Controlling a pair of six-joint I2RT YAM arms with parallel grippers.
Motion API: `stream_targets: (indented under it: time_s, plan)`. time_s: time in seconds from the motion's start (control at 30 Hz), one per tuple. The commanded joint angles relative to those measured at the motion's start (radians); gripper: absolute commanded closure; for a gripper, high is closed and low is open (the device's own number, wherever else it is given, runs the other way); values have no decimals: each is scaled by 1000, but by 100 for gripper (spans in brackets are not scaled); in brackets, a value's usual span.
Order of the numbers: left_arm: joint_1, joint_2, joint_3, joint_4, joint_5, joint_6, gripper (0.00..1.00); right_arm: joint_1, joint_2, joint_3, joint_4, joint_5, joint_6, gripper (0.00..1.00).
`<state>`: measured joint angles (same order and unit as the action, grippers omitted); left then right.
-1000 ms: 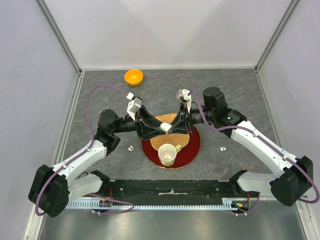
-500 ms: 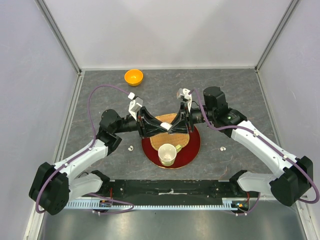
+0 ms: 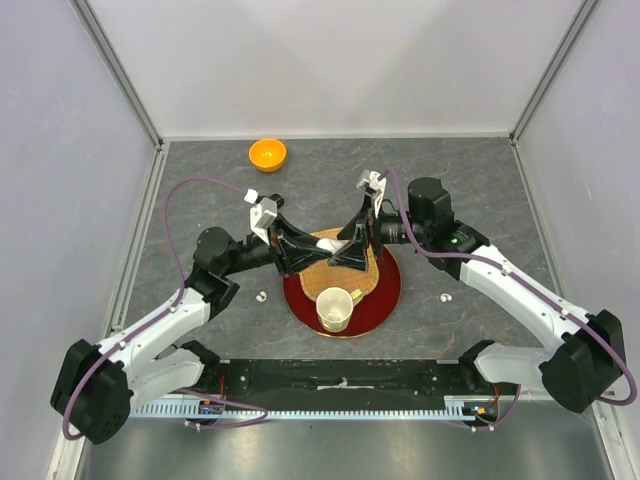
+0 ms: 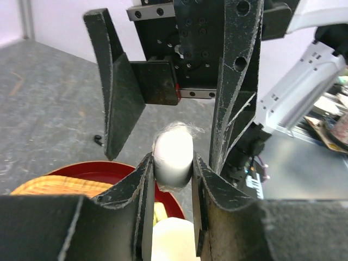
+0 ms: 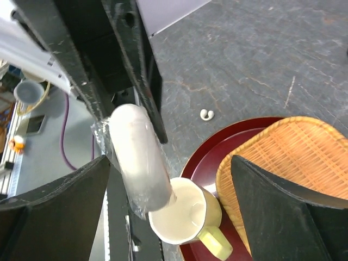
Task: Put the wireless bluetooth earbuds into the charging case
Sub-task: Pick up the charging case at the center of the board.
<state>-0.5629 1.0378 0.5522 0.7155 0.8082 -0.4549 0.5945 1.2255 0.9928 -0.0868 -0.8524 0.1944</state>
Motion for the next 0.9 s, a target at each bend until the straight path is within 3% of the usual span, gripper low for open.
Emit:
stream_targets:
  time_s: [0.0, 0.17, 0.27, 0.37, 0.47, 0.73, 0.87]
  plan:
    - [0, -90, -46, -19, -173, 120, 98, 1, -58, -25, 160, 130, 149, 2]
    - [1, -162, -98, -19, -291, 189, 98, -24, -87, -49, 249, 303, 492, 2]
    - [1, -191, -133, 30, -302, 209, 98, -32, -58, -45, 324, 229, 733, 2]
    - [1, -209, -199, 171, -316, 211, 98, -32, -49, -161, 583, 255, 1012, 2]
    - [1, -213, -227, 236, -320, 225, 98, -30, -12, -227, 685, 250, 1192, 2]
    - [1, -206, -229, 280, -303, 246, 98, -4, 31, -295, 749, 279, 1333, 2]
    - [0, -203, -227, 285, -297, 245, 98, 33, 81, -310, 895, 274, 1416, 3]
